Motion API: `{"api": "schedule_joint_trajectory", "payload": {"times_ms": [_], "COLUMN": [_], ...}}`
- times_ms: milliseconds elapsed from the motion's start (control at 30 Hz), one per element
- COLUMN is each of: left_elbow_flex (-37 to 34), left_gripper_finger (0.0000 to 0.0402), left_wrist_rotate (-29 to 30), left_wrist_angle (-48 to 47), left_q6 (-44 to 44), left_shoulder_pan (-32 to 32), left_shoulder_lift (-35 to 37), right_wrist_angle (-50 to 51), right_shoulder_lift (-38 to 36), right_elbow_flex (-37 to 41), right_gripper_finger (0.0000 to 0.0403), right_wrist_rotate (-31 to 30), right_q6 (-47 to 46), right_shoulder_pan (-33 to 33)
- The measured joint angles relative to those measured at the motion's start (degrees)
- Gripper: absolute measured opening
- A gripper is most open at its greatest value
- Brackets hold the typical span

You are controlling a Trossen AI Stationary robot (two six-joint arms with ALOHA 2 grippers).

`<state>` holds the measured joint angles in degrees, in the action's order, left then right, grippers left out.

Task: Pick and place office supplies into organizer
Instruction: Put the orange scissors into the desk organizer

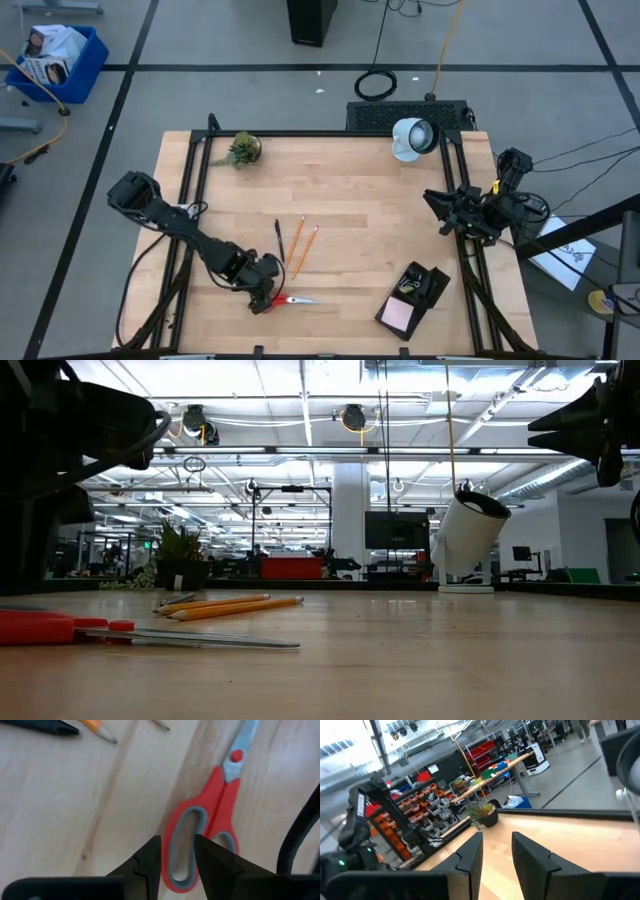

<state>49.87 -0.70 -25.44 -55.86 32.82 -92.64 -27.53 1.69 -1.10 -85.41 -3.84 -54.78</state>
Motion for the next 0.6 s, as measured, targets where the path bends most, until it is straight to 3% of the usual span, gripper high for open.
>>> {"api": "schedule_joint_trajectory", "payload": {"times_ms": [600], "left_elbow_flex": [-2.38], "left_gripper_finger": [0.0118], "left_wrist_rotate": [0.74], "left_wrist_angle": [-1.47], "left_q6": [0.1], "left_shoulder_pan": [1.63], "left_shoulder_lift": [0.0], "right_wrist_angle": [0.15], "right_shoulder_lift": [0.0], "right_elbow_flex": [0.0], "right_gripper_finger": [0.0093], "right_wrist_rotate": [-0.04], "right_q6": [-1.46], "right_shoulder_pan": [-0.04]}}
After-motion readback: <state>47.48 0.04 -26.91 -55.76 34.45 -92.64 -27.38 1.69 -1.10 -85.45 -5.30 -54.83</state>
